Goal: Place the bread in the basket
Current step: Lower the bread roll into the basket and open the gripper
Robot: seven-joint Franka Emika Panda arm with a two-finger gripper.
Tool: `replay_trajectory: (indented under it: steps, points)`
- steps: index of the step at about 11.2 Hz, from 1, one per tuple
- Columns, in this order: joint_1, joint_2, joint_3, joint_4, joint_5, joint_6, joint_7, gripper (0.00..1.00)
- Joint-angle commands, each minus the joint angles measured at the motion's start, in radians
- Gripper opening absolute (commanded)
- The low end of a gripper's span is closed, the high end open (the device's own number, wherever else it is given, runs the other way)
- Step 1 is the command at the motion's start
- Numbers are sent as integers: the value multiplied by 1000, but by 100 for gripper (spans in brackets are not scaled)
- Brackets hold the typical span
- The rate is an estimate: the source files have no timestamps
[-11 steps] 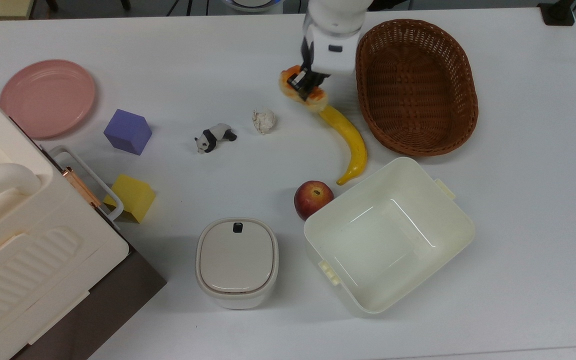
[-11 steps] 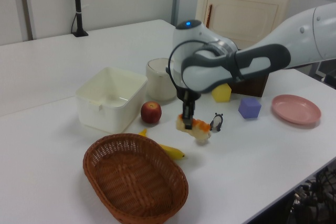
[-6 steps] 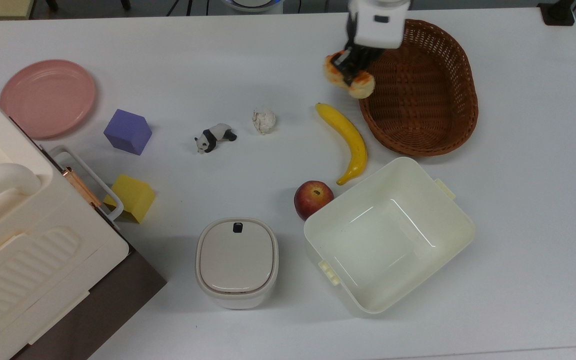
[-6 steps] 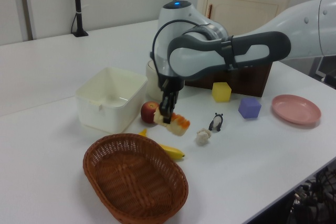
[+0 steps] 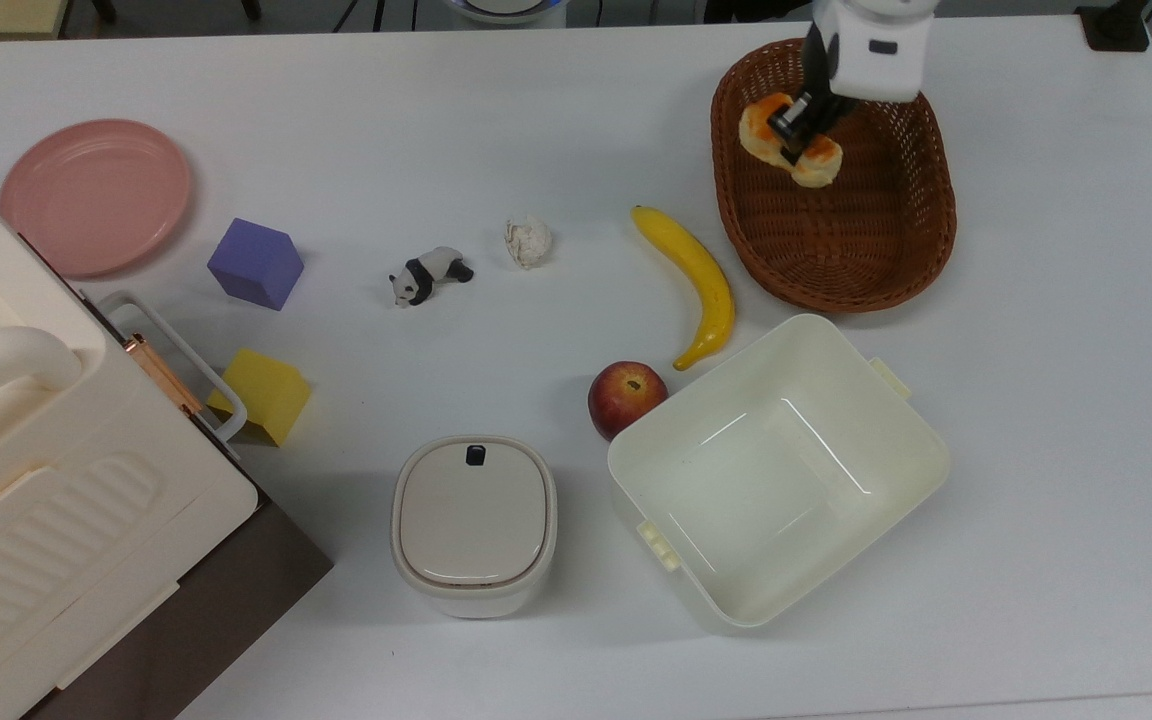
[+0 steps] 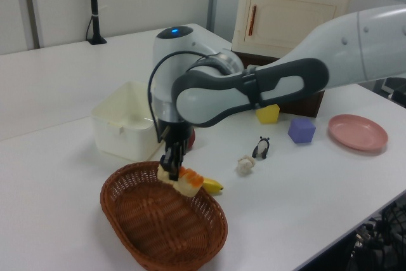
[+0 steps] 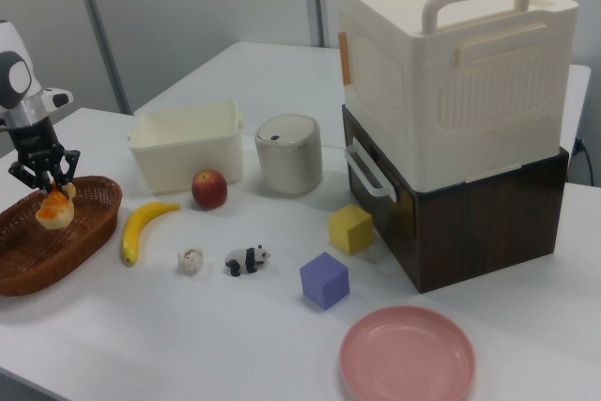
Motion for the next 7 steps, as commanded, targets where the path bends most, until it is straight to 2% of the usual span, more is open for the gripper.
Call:
replay_trajectory:
  steps: [1, 2, 3, 4, 7]
  points:
    - [59, 113, -14, 104, -27, -26, 61, 18]
    - [67, 130, -14, 115, -47, -26, 82, 20]
    - [68, 135, -14, 115, -52, -26, 91, 40]
    - [71, 135, -14, 115, -56, -29, 93, 99]
    - [71, 135, -14, 112, -75, -32, 93, 100]
